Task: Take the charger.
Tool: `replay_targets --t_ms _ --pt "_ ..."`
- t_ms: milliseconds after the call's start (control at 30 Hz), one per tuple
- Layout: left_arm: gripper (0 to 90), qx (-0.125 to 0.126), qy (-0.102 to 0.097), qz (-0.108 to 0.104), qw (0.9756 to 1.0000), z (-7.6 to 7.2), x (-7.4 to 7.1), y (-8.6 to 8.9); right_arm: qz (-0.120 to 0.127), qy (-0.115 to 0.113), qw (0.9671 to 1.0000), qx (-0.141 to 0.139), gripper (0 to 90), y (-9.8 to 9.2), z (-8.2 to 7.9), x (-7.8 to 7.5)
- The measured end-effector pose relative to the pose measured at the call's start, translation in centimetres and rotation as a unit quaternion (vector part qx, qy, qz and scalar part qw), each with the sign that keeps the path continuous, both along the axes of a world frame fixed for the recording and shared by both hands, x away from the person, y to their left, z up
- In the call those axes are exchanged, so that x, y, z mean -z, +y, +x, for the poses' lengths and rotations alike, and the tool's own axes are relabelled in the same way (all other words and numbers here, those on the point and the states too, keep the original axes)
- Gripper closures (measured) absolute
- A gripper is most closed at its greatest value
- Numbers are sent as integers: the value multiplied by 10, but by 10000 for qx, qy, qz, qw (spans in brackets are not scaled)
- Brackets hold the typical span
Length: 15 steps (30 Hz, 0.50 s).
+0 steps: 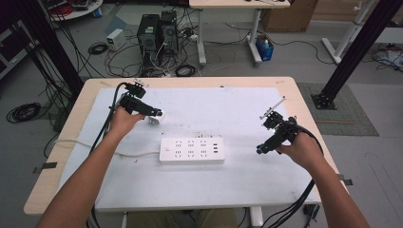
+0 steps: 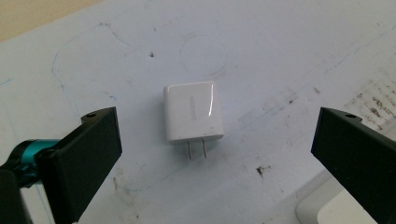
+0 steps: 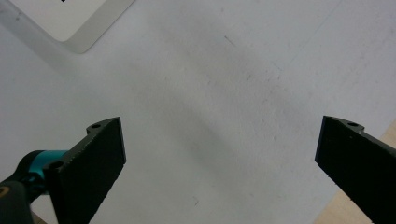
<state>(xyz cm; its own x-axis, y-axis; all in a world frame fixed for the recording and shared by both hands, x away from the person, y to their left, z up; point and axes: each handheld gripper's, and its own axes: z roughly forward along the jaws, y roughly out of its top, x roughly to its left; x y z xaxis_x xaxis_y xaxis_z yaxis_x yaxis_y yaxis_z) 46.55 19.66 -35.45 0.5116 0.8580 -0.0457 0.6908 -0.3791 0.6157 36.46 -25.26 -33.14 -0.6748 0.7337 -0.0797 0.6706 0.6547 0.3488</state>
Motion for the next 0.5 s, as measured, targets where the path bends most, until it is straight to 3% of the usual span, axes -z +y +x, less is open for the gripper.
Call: replay_targets --t_ms 67,267,500 --pt "17 23 51 -66 10000 4 7 -4 -23 -58 10000 -18 10 0 0 0" --pt "17 -60 107 49 9999 13 23 -11 -51 -62 10000 -27 10 1 1 0" --pt "19 -135 104 18 9999 22 39 -14 -1 -84 10000 -13 10 -1 -1 0"
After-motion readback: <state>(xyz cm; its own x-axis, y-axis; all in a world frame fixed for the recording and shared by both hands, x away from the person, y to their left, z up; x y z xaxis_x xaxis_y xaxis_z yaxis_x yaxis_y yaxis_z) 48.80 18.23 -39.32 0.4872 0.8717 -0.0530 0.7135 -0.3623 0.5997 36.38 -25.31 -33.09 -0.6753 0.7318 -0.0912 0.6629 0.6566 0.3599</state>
